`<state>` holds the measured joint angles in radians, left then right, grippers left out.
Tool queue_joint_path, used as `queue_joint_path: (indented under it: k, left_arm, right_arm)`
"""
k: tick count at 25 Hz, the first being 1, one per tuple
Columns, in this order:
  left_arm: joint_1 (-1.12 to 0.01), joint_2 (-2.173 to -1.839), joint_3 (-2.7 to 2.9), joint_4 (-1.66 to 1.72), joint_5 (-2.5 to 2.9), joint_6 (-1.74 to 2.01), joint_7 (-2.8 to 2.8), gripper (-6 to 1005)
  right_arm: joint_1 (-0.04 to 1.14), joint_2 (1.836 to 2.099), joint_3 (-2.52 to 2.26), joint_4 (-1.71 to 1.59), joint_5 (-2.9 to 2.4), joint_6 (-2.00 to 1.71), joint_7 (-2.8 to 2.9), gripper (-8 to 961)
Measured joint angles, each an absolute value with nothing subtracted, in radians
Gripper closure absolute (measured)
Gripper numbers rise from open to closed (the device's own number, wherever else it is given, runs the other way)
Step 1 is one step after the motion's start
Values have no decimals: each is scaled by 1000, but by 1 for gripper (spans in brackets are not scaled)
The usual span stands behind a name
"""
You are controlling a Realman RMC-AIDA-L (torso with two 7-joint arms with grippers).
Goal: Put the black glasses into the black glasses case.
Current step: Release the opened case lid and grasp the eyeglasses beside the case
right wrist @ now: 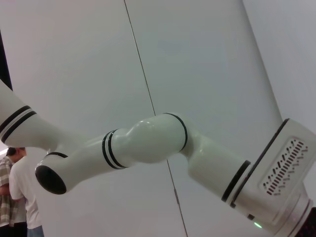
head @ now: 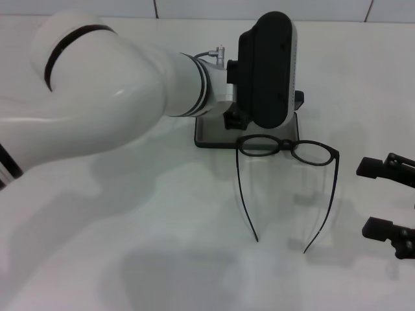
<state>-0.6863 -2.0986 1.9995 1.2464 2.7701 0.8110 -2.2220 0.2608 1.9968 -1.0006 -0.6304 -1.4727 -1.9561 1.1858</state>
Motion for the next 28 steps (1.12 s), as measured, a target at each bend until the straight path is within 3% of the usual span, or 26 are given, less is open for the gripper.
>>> queue_joint_path:
  k: [7,12,13,16,20,28]
  left_arm:
    - [-644,-2097,1993,1319,2770,811,-2222,578]
    - [-577,-2096,1953,1431,2762,798,-2226,548]
    - [-499,-2096,1913,1526,2692,754,-2228,542]
    - [-411,-2093,1871,1613,2537,682,-2221,544]
    - [-273,-2087,1795,1691,2154,617,-2069,546]
    - [-138,-2089,1683,1651,1630,852,-1783,551]
  right_arm:
    - [260,1991,-1001,-621,-1473,-1950,1182,84]
    - [259,1981,-1000,-646,-1481,-1876,1181,84]
    - [264,1975,-1000,-674,-1495,-1836,1210,84]
    - [277,1964,-1001,-779,-1572,-1743,1326,84]
    - [302,1977,-1003,-1006,-1744,-1679,1520,84]
    - [526,1976,-1010,-1237,-2101,-1766,1883,84]
